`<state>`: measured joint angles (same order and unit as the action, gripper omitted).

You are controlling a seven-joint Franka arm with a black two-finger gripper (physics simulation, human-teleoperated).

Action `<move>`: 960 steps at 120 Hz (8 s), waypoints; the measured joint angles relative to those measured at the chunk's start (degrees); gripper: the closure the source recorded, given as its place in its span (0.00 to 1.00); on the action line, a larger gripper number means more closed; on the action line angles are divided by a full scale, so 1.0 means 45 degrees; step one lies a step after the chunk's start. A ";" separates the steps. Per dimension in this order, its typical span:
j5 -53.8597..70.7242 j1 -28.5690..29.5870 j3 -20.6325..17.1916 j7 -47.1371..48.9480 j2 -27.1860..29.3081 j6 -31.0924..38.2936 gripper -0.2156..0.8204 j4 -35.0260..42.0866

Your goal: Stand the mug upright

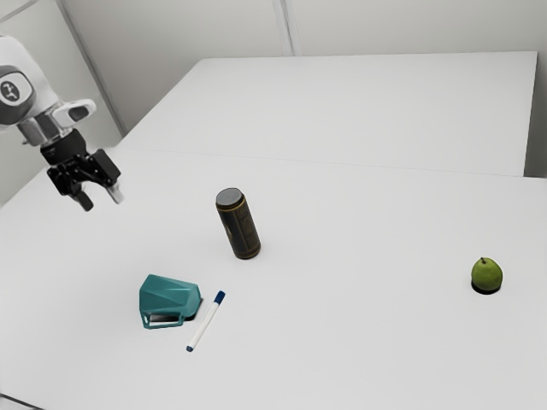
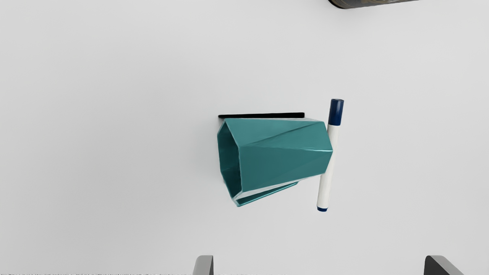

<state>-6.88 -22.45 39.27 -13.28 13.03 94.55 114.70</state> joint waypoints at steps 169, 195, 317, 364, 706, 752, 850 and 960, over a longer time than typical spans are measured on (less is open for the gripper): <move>-0.7334 0.0482 0.2796 -0.5717 -0.1574 0.4827 0.21 0.5755; -0.8701 0.0435 0.2779 -0.6865 -0.2494 0.4805 0.21 0.5765; -1.0315 0.0133 0.2431 -0.9223 -0.3051 0.4445 0.36 0.5979; -1.0467 -0.0617 0.2344 -0.9438 -0.3066 0.4556 0.70 0.6114; 0.3553 -0.1057 -0.3189 -0.1788 -0.1107 1.3184 0.95 0.6759; 0.3484 -0.1157 -0.3194 -0.1666 -0.1514 1.3682 0.95 0.6741; 0.3316 -0.1321 -0.3354 -0.1669 -0.1947 1.4042 0.85 0.6722; 0.3403 -0.1115 -0.4210 -0.1859 -0.1005 1.3681 0.52 0.6703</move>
<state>8.44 -27.47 20.33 -21.64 8.51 156.11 144.87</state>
